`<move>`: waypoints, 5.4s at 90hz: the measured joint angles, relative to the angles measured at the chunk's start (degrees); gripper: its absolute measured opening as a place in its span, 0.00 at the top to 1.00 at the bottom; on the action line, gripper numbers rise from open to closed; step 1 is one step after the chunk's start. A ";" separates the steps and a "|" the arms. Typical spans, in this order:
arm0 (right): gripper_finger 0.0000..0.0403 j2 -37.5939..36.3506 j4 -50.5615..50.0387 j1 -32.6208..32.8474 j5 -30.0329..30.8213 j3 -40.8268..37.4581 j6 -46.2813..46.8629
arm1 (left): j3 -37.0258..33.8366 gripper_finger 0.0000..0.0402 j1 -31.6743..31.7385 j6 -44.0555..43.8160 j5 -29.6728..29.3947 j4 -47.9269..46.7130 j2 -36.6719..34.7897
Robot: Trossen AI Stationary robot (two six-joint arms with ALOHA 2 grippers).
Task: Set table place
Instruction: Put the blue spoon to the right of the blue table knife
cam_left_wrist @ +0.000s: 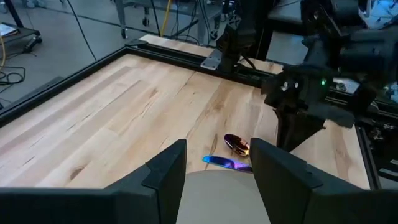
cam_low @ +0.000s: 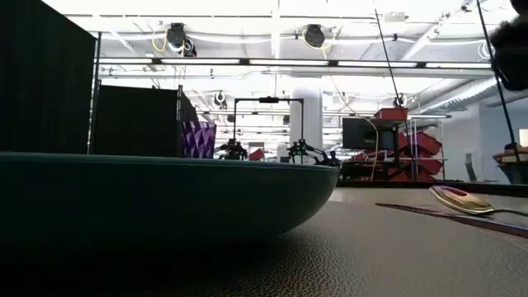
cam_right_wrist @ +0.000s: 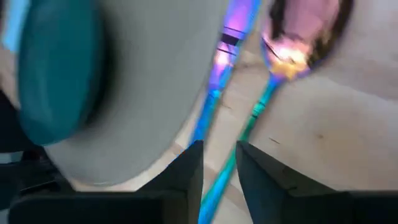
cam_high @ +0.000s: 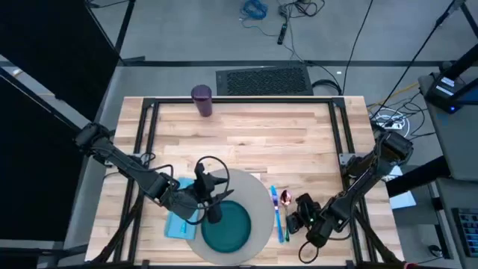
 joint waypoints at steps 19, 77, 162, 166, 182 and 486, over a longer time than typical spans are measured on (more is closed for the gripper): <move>0.83 -6.75 -7.13 -1.04 0.31 0.00 -3.65 | 0.02 0.60 -0.01 0.00 0.01 -0.05 0.00; 0.98 -10.58 -11.71 -10.83 -10.28 9.10 -32.99 | 0.02 0.60 -0.01 0.00 0.01 -0.07 0.00; 0.97 -5.07 -23.26 -14.87 -18.17 9.31 -17.68 | 0.02 0.60 -0.02 0.00 0.21 -0.35 0.00; 0.97 -3.61 -23.16 -14.87 -18.89 9.31 -16.81 | 0.02 0.60 0.00 0.00 0.21 -0.35 0.00; 0.97 0.48 -22.10 -14.94 -21.74 9.31 -14.56 | 0.02 0.60 0.00 0.00 0.21 -0.31 0.00; 0.76 9.63 -12.86 -12.88 -22.35 9.33 -6.05 | 0.02 0.60 0.00 -0.02 0.21 -0.26 0.00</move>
